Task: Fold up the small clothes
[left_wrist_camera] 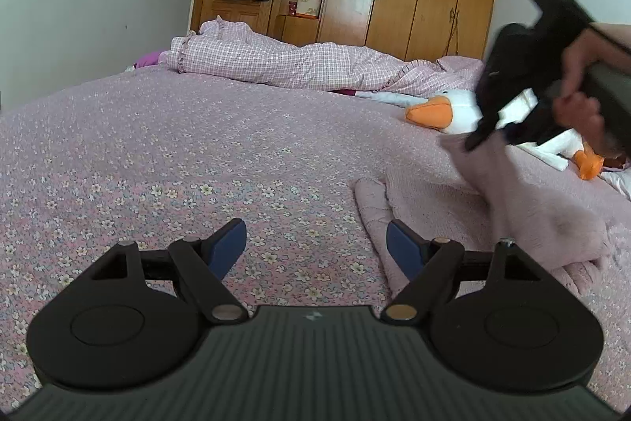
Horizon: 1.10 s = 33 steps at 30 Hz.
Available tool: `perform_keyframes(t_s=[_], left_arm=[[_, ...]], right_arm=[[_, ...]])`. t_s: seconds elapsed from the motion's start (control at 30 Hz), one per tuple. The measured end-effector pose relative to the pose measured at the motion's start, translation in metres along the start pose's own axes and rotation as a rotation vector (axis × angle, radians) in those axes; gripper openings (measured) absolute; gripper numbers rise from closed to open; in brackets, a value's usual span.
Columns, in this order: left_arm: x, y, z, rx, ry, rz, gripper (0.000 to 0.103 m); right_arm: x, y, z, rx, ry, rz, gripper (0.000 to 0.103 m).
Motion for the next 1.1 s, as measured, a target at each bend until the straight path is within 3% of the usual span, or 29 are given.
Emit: perform_keyframes(t_s=[0.17,0.37,0.5,0.7,0.93,1.03,1.1], left_arm=[[0.001,-0.002,0.001,-0.002,-0.003,0.008,0.083],[0.001,-0.002,0.001,-0.009,0.000,0.012,0.084],[0.004,-0.004,0.001,-0.013,-0.002,0.026,0.084],[0.009,-0.008,-0.003,-0.016,-0.019,0.041,0.084],[0.012,-0.012,-0.003,-0.019,-0.037,0.055,0.084],[0.011,-0.013,-0.001,-0.025,-0.036,0.053,0.084],[0.010,-0.013,0.000,-0.021,-0.022,0.054,0.084]], right_arm=[[0.009,-0.014,0.031,-0.005,0.056,-0.007,0.019],[0.013,-0.019,0.035,-0.018,0.042,0.003,0.019],[0.008,-0.012,0.027,-0.075,-0.032,0.020,0.019],[0.008,0.002,0.031,-0.141,-0.033,0.024,0.019],[0.017,-0.049,0.041,-0.099,-0.040,0.078,0.021],[0.022,-0.058,0.044,-0.111,-0.061,0.072,0.035],[0.019,-0.051,0.051,-0.161,-0.025,0.034,0.054]])
Point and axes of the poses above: each gripper's, at about its wrist camera, not at the fingertips, and y roughly against the way its jaws point, z to its left, x to its underside, the point moved 6 cm from there along -y, roughly the way its jaws point, and after that the axes turned 7 degrees about y, right-handed, at the moved point
